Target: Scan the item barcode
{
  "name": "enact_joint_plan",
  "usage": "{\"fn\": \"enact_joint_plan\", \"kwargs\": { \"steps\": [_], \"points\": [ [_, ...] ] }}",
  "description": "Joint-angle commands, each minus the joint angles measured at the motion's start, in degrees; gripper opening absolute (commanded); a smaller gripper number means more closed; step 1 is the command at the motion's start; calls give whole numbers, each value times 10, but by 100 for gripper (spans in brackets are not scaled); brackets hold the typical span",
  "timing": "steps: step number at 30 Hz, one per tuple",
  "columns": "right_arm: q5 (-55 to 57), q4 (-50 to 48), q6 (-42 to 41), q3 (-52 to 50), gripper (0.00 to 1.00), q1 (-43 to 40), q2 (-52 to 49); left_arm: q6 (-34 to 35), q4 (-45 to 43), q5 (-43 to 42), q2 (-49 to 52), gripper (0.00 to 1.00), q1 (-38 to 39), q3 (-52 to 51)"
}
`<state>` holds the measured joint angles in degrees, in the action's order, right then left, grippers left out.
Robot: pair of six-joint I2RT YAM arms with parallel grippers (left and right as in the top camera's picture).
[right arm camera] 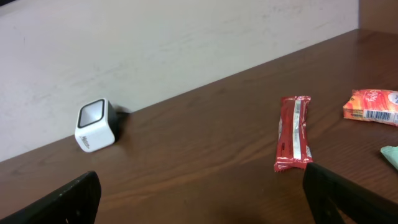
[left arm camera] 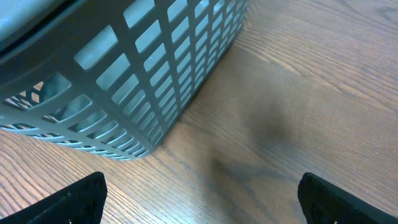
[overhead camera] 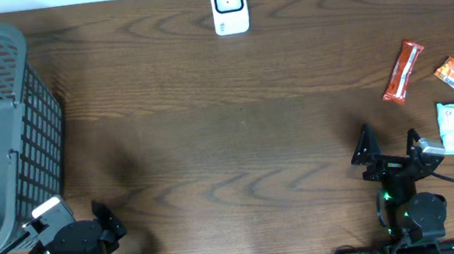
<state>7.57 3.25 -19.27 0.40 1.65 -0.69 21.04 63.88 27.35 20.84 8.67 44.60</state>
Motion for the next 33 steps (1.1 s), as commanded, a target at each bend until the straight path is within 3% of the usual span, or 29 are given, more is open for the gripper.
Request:
{"fn": "enact_joint_plan", "kwargs": {
  "steps": [1, 7, 19, 26, 28, 33],
  "points": [
    [9, 2, -4, -1, 99, 4, 3, 3, 0, 3, 0, 98, -3, 2],
    [9, 2, -4, -1, 99, 4, 3, 3, -31, -13, 0, 98, -3, -2],
    [9, 2, -4, -1, 99, 4, 3, 3, -379, -49, -98, 98, -6, -177],
    [9, 2, -4, -1, 99, 4, 3, 2, -479, -49, -165, 98, -6, -267],
    [9, 2, -4, -1, 99, 4, 3, -23, -511, -54, -173, 98, -6, -284],
    [9, 2, -4, -1, 99, 4, 3, -158, -595, -120, -180, 98, -7, -314]
  ]
}}
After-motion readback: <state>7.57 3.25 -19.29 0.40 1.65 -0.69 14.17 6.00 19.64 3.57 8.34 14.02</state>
